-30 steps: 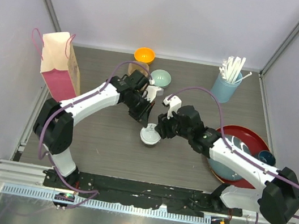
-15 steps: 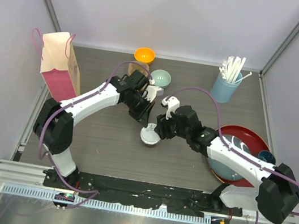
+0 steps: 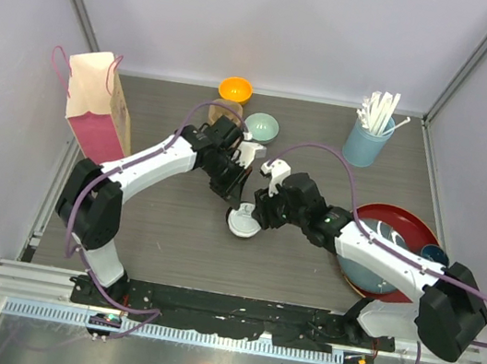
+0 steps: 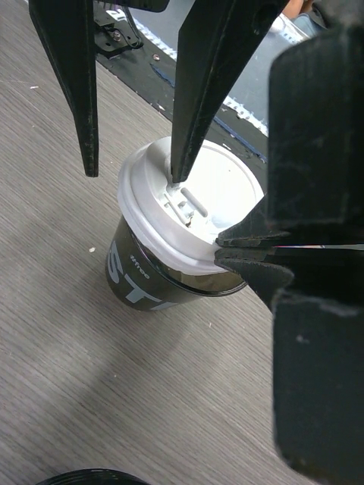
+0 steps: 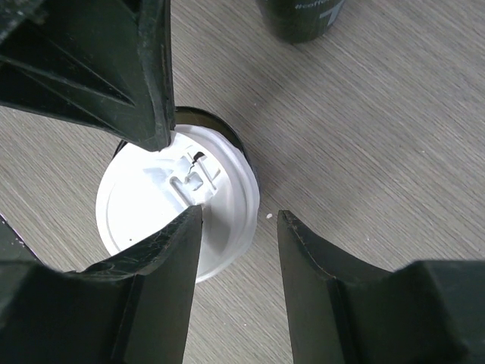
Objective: Pack the takeout coffee
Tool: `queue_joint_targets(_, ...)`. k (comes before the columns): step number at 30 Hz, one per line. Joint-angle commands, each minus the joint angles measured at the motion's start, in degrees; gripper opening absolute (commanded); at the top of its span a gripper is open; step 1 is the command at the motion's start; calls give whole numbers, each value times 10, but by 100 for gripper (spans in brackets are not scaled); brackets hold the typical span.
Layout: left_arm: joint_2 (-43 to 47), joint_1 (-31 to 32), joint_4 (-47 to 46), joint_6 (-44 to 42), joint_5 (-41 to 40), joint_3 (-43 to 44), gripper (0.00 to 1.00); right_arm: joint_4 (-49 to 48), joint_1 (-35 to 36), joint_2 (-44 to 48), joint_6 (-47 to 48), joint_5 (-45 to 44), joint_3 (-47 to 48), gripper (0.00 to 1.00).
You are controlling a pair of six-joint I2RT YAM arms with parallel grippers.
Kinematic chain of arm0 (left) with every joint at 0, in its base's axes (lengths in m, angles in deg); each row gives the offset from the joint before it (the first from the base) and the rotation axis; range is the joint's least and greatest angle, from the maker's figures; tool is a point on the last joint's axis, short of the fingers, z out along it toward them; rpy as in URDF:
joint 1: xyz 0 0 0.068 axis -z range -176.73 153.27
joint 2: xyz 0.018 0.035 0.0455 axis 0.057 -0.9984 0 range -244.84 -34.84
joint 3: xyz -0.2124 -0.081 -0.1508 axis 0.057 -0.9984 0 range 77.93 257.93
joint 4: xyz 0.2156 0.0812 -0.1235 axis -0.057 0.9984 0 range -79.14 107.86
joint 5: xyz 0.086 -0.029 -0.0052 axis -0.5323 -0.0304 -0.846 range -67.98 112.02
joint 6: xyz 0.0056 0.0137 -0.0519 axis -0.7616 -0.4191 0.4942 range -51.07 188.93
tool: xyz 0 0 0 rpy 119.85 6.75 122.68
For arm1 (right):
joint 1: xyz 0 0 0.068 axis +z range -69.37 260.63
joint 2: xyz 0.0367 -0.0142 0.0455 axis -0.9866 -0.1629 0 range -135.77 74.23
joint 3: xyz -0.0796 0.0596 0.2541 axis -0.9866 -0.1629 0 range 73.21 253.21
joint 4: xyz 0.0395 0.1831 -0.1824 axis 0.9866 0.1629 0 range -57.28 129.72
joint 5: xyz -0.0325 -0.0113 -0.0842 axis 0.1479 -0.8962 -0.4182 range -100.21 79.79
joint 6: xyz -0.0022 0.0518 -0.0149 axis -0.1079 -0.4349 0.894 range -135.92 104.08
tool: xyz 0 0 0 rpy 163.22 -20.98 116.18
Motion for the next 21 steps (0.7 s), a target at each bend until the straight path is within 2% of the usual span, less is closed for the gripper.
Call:
queue_joint_targets(1, 3, 3, -11, 2, 10, -3, 0, -5, 4, -5, -9, -9, 4, 50)
queue_joint_targets(11, 26, 3, -4, 0, 8, 24, 0, -7, 6, -5, -2, -7, 30, 50)
queue_joint_targets(21, 38, 1, -2, -2, 0, 15, 0, -1, 8, -18, 2, -5, 45, 49)
